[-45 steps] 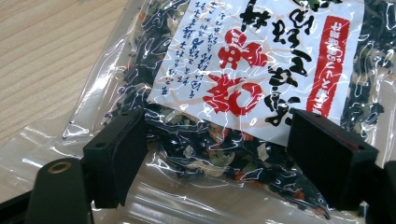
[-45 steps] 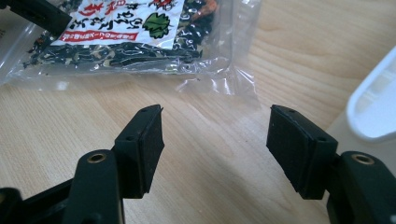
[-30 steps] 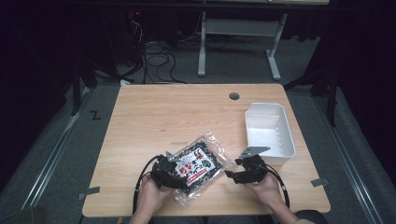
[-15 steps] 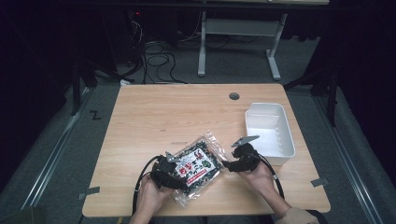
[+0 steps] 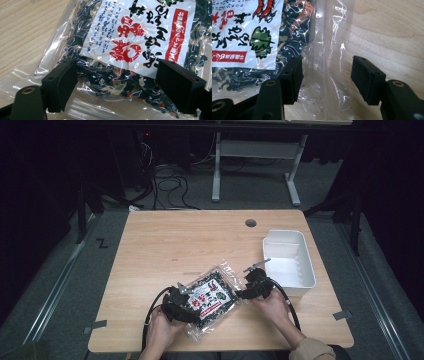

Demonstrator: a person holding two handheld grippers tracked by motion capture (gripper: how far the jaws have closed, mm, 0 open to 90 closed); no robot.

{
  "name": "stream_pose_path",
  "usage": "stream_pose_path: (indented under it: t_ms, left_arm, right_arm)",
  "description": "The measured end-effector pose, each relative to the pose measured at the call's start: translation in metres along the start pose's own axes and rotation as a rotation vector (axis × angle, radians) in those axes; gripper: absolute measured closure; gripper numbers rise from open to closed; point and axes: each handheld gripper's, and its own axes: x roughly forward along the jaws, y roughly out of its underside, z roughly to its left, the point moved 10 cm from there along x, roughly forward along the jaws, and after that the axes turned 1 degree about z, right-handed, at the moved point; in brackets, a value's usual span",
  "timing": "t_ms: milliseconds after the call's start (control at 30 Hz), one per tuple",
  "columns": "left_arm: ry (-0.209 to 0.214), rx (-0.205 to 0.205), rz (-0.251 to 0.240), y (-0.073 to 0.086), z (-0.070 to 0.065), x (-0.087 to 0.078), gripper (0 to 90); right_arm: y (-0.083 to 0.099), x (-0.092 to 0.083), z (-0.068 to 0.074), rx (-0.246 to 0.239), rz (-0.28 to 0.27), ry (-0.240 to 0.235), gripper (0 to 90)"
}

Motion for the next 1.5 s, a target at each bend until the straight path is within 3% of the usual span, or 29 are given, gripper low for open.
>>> stream_pose_path:
  t_ms: [100,400,600,700,800,1133,1300,1500]
  left_arm:
    - [-0.001,-0.001,-0.002,0.000,0.000,0.000,17.9]
    - [-0.008,0.011,-0.004,-0.001,-0.001,0.000,17.9]
    - [-0.005,0.011,-0.003,-0.001,-0.001,0.001,18.0]
    - [-0.003,0.008,-0.003,-0.001,-0.001,0.001,18.0]
    - [-0.003,0.008,-0.003,-0.001,-0.001,0.001,18.0]
    - [0.003,0.002,-0.019,-0.002,-0.001,0.001,19.1]
    - [0.013,-0.007,-0.029,-0.002,-0.002,0.001,19.6]
    - [0.030,-0.008,-0.036,-0.004,-0.007,0.001,20.5]
  right_arm:
    - [0.001,0.001,0.001,-0.006,0.003,-0.011,45.0]
    - [0.005,0.000,0.011,0.000,0.010,-0.082,66.6]
    - [0.006,-0.001,0.011,-0.001,0.000,-0.084,76.2]
    - [0.005,-0.002,0.011,-0.027,-0.010,-0.068,80.6]
    - [0.005,-0.003,0.012,-0.065,-0.026,-0.042,82.1]
    - [0.003,-0.008,0.014,-0.123,-0.059,-0.004,87.5]
    - [0.004,-0.017,0.015,-0.128,-0.072,-0.001,87.9]
    - [0.000,-0.033,0.015,-0.153,-0.127,-0.001,88.6]
